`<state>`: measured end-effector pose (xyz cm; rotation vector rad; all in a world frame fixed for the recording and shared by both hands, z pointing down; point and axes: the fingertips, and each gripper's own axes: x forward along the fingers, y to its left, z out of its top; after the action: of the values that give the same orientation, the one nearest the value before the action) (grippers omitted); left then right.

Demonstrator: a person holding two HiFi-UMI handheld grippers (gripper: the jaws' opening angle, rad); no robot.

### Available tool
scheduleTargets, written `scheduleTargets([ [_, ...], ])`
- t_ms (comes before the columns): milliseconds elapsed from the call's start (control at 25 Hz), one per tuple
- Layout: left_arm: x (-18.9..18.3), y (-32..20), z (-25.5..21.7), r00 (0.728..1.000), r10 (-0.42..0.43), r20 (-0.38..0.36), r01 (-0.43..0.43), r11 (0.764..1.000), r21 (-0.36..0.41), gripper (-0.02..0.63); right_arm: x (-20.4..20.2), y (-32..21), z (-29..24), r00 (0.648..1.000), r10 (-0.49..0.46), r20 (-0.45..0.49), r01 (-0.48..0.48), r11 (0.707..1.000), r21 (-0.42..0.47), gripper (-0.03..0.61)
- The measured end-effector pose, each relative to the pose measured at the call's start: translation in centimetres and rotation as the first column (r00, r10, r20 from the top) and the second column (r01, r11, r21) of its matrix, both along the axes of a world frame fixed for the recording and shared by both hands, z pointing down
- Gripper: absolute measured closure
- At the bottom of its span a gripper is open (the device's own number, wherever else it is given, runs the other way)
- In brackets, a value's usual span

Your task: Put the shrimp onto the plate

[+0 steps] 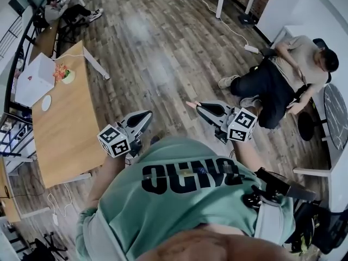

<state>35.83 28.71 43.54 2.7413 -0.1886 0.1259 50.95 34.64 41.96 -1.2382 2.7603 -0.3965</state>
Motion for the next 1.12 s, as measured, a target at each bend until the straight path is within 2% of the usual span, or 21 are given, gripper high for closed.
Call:
scheduleTargets([
  [160, 0.3, -4.5, 0.9, 1.0, -0.012, -0.025, 0.011, 1.0, -0.017, 0.607, 0.1, -4.5, 0.1, 0.999, -0.022, -0.033, 0.022, 1.0, -0.007, 0.543],
  [400, -0.1, -15.3, 0.6, 0.996, 0.021, -0.083, -0.022, 1.0, -0.011, 0.607, -0.2, -15.0, -0.6, 0.997, 0.016, -0.07, -0.019, 0.999, -0.035, 0.543],
  [680, -4.8, -29.2, -0.6, 0.993, 0.033, -0.113, -0.031, 0.999, 0.02, 0.607, -5.0, -28.8, -2.3, 0.994, 0.016, -0.108, -0.018, 1.0, -0.019, 0.543],
  [920, -11.1, -35.7, 1.0, 0.989, -0.076, -0.128, 0.074, 0.997, -0.021, 0.609, -9.9, -36.4, -0.6, 0.992, -0.065, -0.11, 0.057, 0.996, -0.072, 0.543],
  [1120, -15.4, -38.4, 2.3, 0.964, -0.244, -0.107, 0.24, 0.969, -0.056, 0.609, -12.9, -42.4, -0.1, 0.972, -0.216, -0.096, 0.208, 0.975, -0.081, 0.543],
])
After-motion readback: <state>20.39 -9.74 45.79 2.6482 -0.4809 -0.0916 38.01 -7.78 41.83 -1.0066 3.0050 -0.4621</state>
